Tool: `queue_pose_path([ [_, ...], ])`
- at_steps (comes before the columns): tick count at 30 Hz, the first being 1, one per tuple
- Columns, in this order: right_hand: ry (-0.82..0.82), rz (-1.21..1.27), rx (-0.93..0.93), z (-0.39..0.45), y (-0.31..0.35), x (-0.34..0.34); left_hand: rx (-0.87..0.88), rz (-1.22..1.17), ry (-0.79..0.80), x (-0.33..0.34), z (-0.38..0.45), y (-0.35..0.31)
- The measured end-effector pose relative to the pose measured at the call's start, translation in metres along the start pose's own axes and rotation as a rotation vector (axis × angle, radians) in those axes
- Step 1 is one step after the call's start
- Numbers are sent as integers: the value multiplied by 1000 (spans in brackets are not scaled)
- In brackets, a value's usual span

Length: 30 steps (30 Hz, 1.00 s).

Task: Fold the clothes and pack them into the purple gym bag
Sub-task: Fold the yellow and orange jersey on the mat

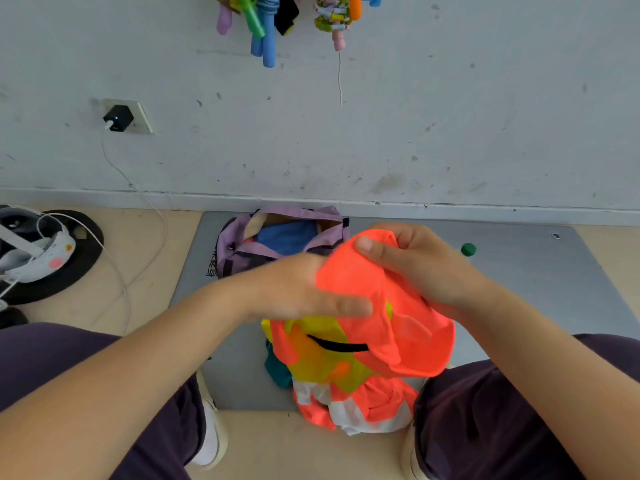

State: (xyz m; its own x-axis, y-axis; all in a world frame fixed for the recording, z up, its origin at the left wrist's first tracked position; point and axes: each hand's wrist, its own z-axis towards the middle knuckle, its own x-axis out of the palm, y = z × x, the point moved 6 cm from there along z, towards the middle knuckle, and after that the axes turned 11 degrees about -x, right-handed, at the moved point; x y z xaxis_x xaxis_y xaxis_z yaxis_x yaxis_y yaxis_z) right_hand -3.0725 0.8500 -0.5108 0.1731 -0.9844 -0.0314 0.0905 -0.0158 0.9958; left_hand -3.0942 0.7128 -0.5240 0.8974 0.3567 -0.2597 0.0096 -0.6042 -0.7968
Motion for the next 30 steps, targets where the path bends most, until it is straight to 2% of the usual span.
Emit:
queue_pose_path([
  [2, 12, -64, -9, -1, 0, 3, -49, 177, 55, 18, 6, 5],
  [4, 25, -109, -2, -1, 1, 2, -49, 162, -4, 13, 9, 7],
  [7, 43, -154, 111, -1, -5, -16, 77, -108, -149, -12, 5, 1],
  [9, 140, -85, 157, -2, -4, -24, 149, -370, -248, -34, 1, 1],
  [12, 209, 83, 100, -3, 1, -27, 183, -749, -329, -59, -3, 7],
  [14, 228, 133, 45, -2, -2, -23, 181, -886, -370, -67, -5, 8],
  [18, 136, -11, 116, 2, -16, -20, 149, -870, -414, -68, -5, 10],
  [23, -20, 26, 96, 3, -10, -42, 128, -696, -435, -78, -9, 17],
  [25, 1, 69, 78, 3, -5, -46, 123, -668, -417, -82, -9, 21],
  [30, 173, 165, 174, -5, -8, -37, 161, -718, -310, -81, -11, 22],
])
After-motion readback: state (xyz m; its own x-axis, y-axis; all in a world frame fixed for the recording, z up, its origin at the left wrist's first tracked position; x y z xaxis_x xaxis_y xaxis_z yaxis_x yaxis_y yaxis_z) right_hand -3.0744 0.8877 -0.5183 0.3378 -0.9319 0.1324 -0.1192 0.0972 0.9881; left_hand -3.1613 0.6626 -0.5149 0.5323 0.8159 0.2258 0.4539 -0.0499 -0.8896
